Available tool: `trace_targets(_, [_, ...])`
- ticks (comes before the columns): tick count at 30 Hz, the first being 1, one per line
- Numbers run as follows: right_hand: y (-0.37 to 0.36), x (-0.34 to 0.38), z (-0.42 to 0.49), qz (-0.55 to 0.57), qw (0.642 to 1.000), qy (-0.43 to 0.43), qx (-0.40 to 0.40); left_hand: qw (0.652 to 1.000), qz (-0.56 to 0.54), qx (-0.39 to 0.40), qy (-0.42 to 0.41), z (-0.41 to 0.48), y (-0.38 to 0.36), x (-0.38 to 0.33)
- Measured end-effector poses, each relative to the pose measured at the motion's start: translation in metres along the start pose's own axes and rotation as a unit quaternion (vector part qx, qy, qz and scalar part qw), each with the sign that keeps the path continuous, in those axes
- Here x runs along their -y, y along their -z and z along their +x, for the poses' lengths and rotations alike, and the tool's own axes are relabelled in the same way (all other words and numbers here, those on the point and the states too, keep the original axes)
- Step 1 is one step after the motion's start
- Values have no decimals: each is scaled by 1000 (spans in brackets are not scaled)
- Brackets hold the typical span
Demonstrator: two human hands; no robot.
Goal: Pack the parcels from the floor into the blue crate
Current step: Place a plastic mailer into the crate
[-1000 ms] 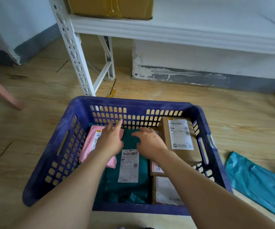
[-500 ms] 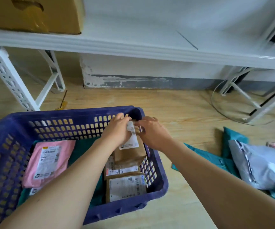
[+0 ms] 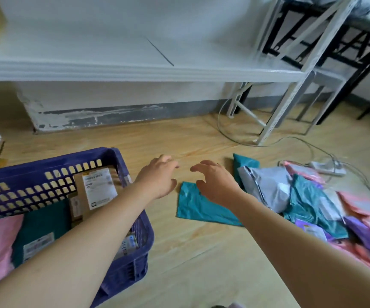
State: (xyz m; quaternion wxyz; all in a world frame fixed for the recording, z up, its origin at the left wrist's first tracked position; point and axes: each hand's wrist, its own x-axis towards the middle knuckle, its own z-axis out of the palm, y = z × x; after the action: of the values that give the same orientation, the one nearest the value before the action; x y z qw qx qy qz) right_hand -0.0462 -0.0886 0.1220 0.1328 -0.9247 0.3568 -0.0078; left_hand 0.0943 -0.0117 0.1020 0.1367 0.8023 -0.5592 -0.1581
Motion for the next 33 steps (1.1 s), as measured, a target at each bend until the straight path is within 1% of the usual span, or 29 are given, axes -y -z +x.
trace_targets(4, [12, -30, -12, 15, 999, -33, -24, 998, 34, -2, -47, -1, 10, -28])
trace_targets(9, [23, -53, -22, 35, 998, -35, -48, 998, 24, -12, -53, 6, 12, -61])
trace_targets(12, [26, -72, -33, 45, 996, -56, -59, 998, 20, -11, -56, 11, 6, -82])
trace_targets(16, [23, -104, -60, 79, 990, -100, -68, 995, 48, 14, -87, 14, -8, -115])
trace_targets(18, [24, -121, -72, 76, 988, -119, -62, 992, 61, 23, -105, 15, -16, -132])
trace_targets(26, [26, -187, -104, 105, 973, -194, -71, 984, 59, 71, -149, 29, -65, -190])
trace_targets(33, [-6, -267, -134, 141, 942, -299, -53, 970, 71, 120, -197, 48, -130, -242])
